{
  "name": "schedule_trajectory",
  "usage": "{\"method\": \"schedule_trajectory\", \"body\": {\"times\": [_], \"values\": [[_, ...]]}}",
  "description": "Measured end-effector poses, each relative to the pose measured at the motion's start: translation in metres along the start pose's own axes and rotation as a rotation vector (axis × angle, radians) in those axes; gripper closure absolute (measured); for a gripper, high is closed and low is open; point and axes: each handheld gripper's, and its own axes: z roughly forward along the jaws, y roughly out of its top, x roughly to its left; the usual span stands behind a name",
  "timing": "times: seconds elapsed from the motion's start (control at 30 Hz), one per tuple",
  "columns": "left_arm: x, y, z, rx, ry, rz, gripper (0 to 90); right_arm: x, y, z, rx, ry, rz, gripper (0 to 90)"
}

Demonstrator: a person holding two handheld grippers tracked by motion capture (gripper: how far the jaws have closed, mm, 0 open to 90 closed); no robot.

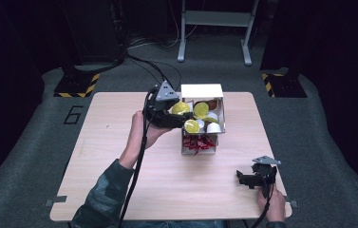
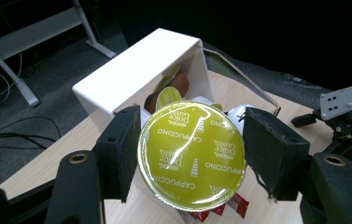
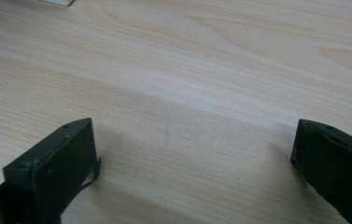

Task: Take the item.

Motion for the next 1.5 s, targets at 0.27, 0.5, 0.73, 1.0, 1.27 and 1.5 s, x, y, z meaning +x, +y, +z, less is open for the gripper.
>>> {"method": "schedule_trajectory", "body": {"times": [0.27, 0.5, 0.73, 1.0, 1.27, 1.5], "values": [[0.013, -0.014, -0.011, 0.003, 0.034, -0.018, 38.6, 0.000, 0.000, 0.000, 0.000, 0.000, 0.000, 0.0], [0.032, -0.039, -0.020, 0.011, 0.081, -0.057, 38.5, 0.000, 0.000, 0.000, 0.000, 0.000, 0.000, 0.0], [0.047, -0.063, -0.026, 0.012, 0.124, -0.092, 38.6, 0.000, 0.000, 0.000, 0.000, 0.000, 0.000, 0.0], [0.057, -0.085, -0.028, 0.014, 0.140, -0.130, 38.5, 0.000, 0.000, 0.000, 0.000, 0.001, 0.000, 0.0], [0.065, -0.108, -0.023, 0.039, 0.147, -0.159, 38.6, 0.000, 0.000, 0.000, 0.000, 0.000, 0.000, 0.0], [0.072, -0.125, -0.016, 0.053, 0.151, -0.190, 38.6, 0.000, 0.000, 0.000, 0.000, 0.000, 0.000, 0.0]]}}
